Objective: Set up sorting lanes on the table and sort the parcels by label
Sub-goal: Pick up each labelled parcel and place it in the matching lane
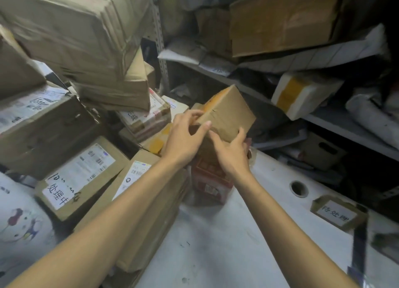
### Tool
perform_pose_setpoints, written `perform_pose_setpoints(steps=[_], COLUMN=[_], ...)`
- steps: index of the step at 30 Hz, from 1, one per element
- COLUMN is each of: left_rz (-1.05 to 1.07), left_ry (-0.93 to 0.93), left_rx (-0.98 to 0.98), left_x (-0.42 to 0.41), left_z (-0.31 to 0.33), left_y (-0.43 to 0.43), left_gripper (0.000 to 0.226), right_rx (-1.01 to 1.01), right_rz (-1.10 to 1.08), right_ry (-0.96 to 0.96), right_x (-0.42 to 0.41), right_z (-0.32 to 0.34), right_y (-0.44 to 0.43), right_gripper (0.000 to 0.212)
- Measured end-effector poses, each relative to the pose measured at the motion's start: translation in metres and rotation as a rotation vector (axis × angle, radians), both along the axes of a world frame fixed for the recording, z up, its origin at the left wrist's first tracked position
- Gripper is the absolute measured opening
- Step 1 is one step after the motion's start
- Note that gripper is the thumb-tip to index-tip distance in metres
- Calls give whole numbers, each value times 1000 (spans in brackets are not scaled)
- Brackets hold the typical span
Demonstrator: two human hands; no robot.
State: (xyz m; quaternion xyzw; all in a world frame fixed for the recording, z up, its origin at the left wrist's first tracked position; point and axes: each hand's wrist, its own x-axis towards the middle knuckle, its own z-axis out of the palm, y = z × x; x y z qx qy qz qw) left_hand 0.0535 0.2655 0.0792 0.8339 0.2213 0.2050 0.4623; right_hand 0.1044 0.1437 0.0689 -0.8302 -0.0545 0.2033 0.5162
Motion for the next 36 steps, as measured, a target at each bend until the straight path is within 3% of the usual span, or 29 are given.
perform_pose_setpoints(steps=[5,9,11,14,17,18,20,22,23,26,29,36], left_rz=[-103,-178,-101,35,-67,-86,-144,-224,-264,-352,-396,-481], left_ry=[-95,-222,-302,-274,-197,-199,-208,-174,-144,-90,-97,-58], left_rx=[82,40,-56,-309,-828,-945,-985,-915,-872,-817,-823,-745], left_x=[-22,-52,-66,-80,-94,-100,-117,-135,-142,-160,-173,-193], left_z=[21,37,41,45,48,48,45,34,29,24,26,40], left_y=[-15,-29,-40,-59,-89,-96,-112,-127,-136,-175,-218,-312], left_gripper=[26,24,20,32,63,61,52,66,71,67,62,49], right_rx=[219,311,429,680,859,838,724,607,586,551,606,612], right_rz=[-65,-53,-12,16,70,58,-24,-94,-90,-40,-87,-184], right_ry=[161,266,351,480,580,579,458,299,233,74,-59,-103], right_x=[-7,-14,-22,-46,-74,-83,-102,-119,-129,-163,-194,-230], right_z=[14,31,41,52,52,51,45,39,37,35,36,48], right_y=[-4,-23,-44,-85,-125,-133,-154,-183,-196,-230,-265,-360], right_gripper=[98,123,103,68,65,61,38,24,29,70,68,68])
